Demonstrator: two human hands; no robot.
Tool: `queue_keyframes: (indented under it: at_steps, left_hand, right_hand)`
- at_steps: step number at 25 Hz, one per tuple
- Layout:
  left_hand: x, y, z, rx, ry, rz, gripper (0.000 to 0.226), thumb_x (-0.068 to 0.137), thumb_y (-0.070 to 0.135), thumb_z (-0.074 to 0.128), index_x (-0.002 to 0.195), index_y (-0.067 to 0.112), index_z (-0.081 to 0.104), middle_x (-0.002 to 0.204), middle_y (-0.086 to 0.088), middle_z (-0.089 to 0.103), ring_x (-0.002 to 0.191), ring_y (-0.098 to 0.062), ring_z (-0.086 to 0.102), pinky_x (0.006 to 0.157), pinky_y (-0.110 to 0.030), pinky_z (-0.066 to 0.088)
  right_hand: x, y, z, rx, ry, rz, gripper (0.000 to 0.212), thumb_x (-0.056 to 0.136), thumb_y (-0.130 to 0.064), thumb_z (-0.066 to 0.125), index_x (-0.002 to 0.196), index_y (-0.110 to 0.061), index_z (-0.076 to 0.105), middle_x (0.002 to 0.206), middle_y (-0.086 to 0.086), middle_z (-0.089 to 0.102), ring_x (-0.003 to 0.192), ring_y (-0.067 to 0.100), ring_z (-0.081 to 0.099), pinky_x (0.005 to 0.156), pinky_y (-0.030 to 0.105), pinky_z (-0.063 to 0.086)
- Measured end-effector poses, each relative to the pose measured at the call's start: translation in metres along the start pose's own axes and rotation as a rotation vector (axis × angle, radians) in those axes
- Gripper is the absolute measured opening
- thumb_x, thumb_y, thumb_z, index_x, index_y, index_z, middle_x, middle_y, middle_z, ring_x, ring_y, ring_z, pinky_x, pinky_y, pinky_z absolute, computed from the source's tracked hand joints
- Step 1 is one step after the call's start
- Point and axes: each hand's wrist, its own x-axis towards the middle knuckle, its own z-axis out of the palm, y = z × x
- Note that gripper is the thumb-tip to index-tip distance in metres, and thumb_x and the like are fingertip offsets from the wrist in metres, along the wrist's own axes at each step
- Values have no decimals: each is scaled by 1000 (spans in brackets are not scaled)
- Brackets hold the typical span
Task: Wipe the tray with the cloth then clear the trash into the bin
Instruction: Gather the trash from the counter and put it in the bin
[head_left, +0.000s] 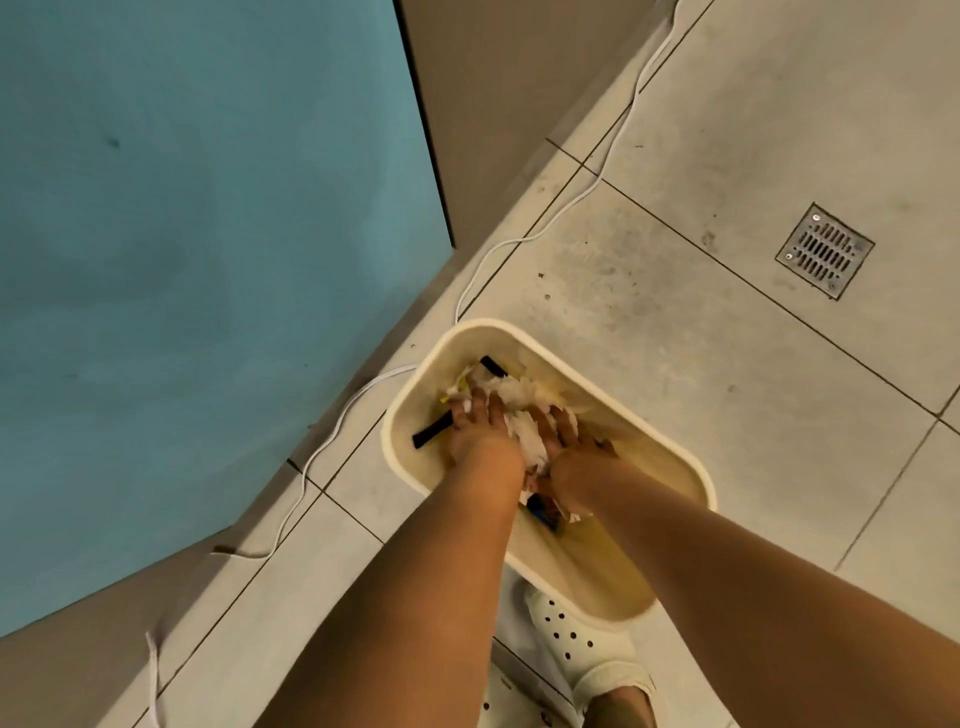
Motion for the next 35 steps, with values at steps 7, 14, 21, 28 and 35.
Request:
queue_keyframes:
  at_steps: [7,14,21,28,35]
  left_hand:
    - [-11,-6,-19,-160,-24,-29,96,89,43,54,147,6,-12,156,-13,-5,143,-33,6,114,-48,23]
    - [-133,-14,-24,-563,341,45,50,90,17,50,136,10,33,142,-11,32,124,-29,44,98,-36,40]
    - [-307,-60,-49,-765,274,16,50,92,26,49,140,20,37,144,-5,33,128,-24,43,102,-36,39]
    - [-518,-110,-89,-1047,502,-59,45,90,26,53,134,22,47,138,-4,48,124,-22,48,100,-29,39]
    - [-679,-143,-139,-1280,803,-17,30,90,24,57,118,15,59,125,0,59,113,-17,56,84,-16,36]
  right_hand:
    - [-4,-2,-9,41,58,-9,93,86,-58,48,143,-34,-21,156,0,-18,145,30,-6,116,52,9]
    - [-114,-2,-15,229,251,-52,70,93,-35,44,149,-30,2,158,3,0,145,26,8,118,41,13]
    - [-266,-9,-44,396,139,-78,47,89,-16,50,134,-26,45,143,5,37,122,22,48,98,24,40]
    - [-451,-55,-132,349,391,-263,39,87,-14,53,126,-20,54,129,5,56,106,20,56,85,23,42]
    - [-595,-108,-193,116,557,-658,36,86,-13,56,122,-18,57,122,4,58,110,20,56,95,28,41]
